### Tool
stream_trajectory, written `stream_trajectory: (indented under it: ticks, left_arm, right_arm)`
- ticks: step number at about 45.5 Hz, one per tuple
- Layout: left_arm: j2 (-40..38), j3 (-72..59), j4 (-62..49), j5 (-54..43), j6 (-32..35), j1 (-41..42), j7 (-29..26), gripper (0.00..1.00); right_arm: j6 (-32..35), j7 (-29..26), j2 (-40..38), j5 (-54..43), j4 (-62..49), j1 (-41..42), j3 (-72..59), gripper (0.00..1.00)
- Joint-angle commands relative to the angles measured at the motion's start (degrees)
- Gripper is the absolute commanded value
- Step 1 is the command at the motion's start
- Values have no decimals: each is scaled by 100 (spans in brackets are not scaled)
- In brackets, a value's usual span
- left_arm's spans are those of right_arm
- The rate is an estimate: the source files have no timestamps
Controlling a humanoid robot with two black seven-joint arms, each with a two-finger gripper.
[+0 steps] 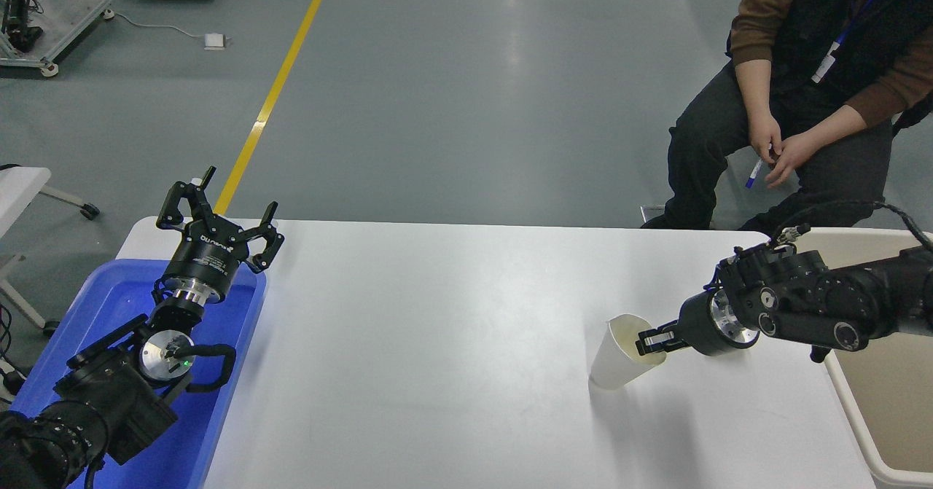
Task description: Dispose of the paper cup in the dustbin
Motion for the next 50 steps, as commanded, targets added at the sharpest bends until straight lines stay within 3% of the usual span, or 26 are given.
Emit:
stream_trajectory:
  ticks: [1, 16, 25, 50]
  left_arm:
    - [0, -9, 0, 0, 1, 7, 0, 100]
    - [0, -9, 0, 0, 1, 7, 0, 100]
    - [0, -9, 0, 0, 1, 7, 0, 100]
    - [9, -9, 0, 0, 1, 7, 0, 100]
  right_arm:
    - [138, 10, -395, 47, 521, 735, -229, 0]
    - [490, 1, -1133, 39, 1594, 2704, -1047, 0]
    - [1034, -8, -1441, 39, 1717, 3609, -1135, 0]
    - [1465, -17, -1889, 30, 1963, 5043, -1865, 0]
